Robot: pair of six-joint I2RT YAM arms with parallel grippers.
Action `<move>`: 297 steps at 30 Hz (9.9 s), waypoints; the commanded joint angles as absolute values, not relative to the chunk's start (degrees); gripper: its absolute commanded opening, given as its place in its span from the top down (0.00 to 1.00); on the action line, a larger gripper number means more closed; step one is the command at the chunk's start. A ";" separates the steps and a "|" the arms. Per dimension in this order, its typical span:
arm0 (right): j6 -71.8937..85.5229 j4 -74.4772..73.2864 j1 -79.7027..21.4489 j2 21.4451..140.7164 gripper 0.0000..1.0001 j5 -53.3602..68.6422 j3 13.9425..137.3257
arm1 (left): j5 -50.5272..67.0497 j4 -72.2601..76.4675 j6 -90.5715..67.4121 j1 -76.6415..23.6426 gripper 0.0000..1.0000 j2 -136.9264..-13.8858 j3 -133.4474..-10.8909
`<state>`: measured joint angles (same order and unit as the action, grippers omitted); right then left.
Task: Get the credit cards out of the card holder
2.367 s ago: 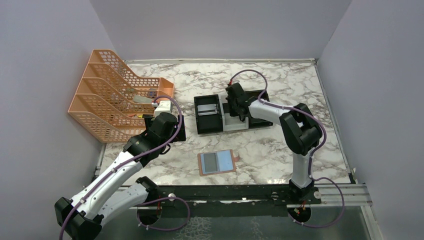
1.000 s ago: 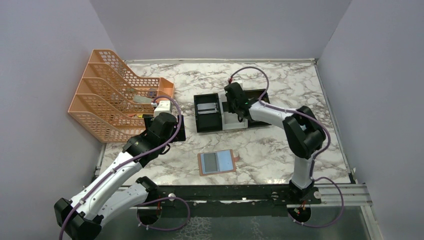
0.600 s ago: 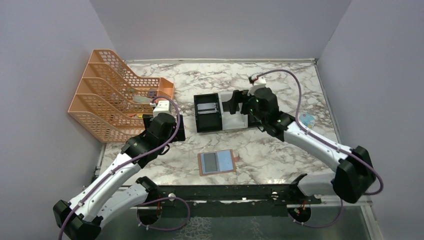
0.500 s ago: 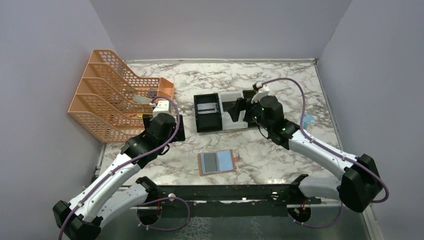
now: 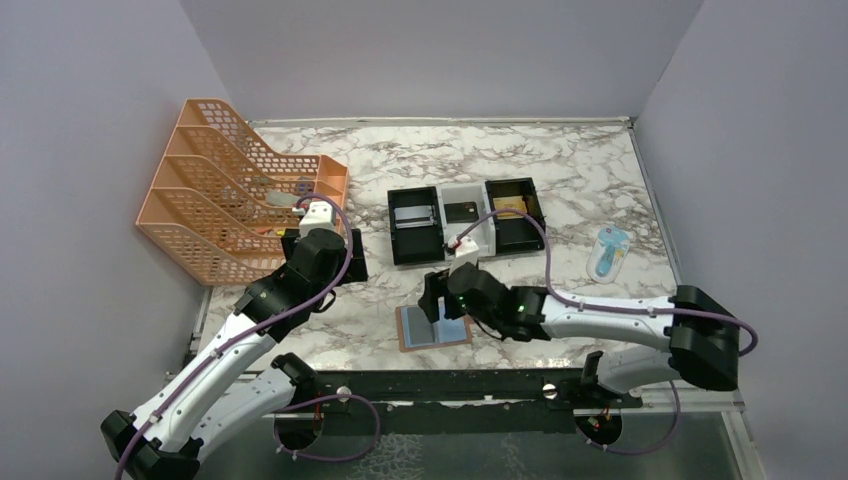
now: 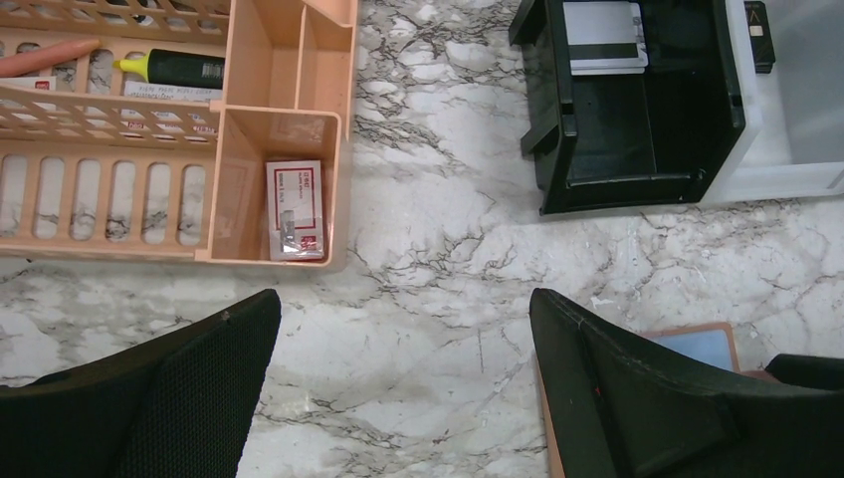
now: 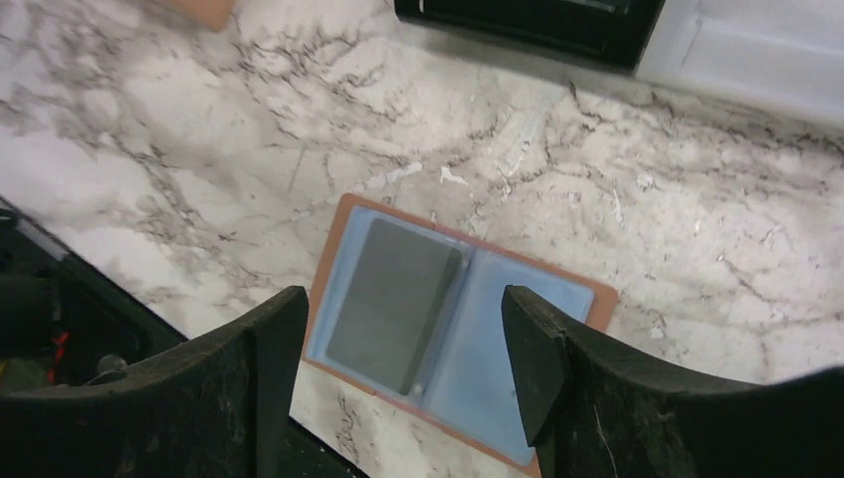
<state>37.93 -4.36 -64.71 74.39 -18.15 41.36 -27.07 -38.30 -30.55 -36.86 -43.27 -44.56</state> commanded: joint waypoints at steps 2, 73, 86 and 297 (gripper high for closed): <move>46.19 -14.15 -71.70 83.16 0.32 -36.29 47.99 | -30.46 -39.60 -31.90 -36.68 0.01 -42.59 -44.39; 47.27 5.80 -63.23 92.11 0.99 -4.29 43.51 | 1.23 -24.07 -38.81 -36.68 0.01 -38.48 -32.88; 48.43 15.66 -58.71 89.15 0.99 4.45 36.76 | 13.49 -5.21 -47.50 -38.76 0.11 -41.57 -19.94; 48.08 14.41 -45.60 77.10 0.87 14.59 15.54 | -2.18 21.63 -56.27 -57.48 0.86 -78.71 -21.26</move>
<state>48.42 16.80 -45.36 75.37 15.86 16.69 -1.78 20.12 -55.81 -57.12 -78.15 -21.41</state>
